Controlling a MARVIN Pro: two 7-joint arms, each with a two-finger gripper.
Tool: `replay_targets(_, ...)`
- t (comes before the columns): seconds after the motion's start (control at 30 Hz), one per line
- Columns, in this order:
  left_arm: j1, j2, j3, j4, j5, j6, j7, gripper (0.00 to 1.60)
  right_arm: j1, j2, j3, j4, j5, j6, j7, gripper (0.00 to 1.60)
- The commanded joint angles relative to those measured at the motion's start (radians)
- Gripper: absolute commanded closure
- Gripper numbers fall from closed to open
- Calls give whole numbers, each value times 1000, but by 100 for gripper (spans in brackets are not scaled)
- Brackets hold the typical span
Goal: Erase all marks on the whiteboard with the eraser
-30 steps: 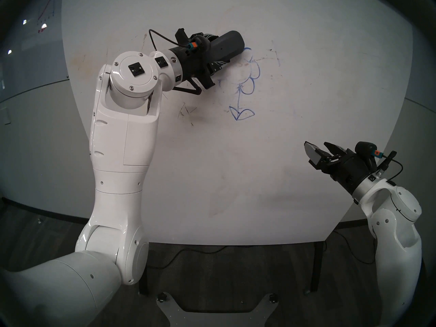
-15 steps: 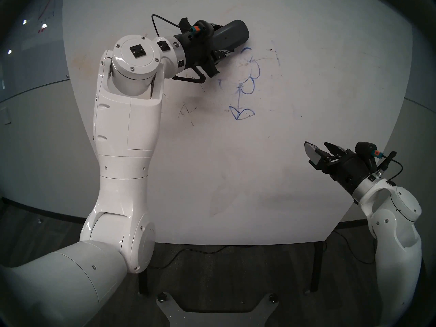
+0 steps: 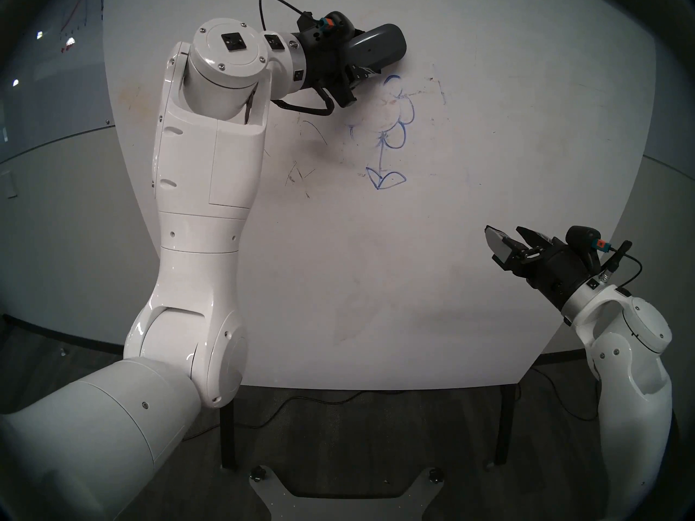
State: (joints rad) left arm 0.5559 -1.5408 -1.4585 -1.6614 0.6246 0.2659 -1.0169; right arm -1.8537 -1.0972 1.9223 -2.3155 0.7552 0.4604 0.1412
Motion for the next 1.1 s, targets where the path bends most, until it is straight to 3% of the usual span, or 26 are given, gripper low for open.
replay_targets(0.0, -33, 22, 22, 104, 80, 71, 11, 160, 5, 3, 0, -17, 0, -2, 3, 0)
replay_targets(0.67, 102, 52, 39, 88, 15, 58, -33, 160, 5, 2, 0, -16, 0, -2, 3, 0)
replay_targets(1.07, 130, 92, 73, 53, 5, 72, -40, 160, 5, 2, 0, -15, 0, -2, 3, 0)
